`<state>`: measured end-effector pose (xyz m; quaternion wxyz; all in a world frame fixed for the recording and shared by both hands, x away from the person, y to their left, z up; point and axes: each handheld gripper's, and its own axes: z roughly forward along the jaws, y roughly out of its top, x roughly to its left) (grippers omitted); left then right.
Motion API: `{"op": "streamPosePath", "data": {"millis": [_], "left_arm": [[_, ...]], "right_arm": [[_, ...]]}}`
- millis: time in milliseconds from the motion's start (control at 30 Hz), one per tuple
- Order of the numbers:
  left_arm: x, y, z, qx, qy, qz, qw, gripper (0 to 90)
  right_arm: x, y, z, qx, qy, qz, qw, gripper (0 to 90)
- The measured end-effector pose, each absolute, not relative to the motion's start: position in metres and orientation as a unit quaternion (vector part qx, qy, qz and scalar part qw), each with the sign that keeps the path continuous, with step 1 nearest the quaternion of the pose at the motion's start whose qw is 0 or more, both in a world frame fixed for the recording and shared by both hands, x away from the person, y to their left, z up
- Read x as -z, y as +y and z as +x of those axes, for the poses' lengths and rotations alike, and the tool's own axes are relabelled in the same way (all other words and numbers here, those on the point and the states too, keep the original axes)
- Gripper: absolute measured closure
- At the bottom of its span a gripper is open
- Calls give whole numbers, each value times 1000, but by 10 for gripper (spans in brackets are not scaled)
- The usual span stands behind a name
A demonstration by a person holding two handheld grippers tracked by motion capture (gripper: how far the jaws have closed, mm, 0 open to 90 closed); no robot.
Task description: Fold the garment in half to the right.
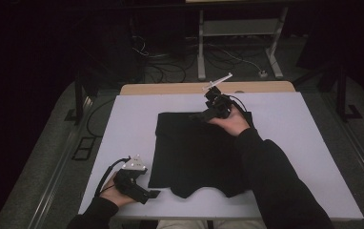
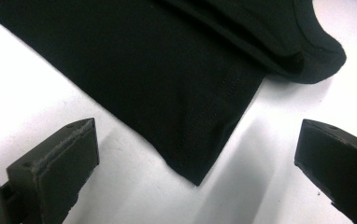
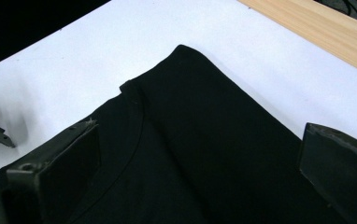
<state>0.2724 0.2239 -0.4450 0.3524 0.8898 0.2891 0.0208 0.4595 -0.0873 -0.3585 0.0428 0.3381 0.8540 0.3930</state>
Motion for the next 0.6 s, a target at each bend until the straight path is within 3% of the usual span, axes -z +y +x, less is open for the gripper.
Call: {"op": "streamPosePath", "data": {"millis": [300, 600], "left_arm": [[445, 223, 274, -38, 286, 892, 349, 2], [445, 221, 271, -61, 276, 892, 353, 134]], "right_arm": [[363, -75, 468, -389, 856, 337, 41, 0], [368, -67, 476, -381, 859, 340, 38, 0]]}}
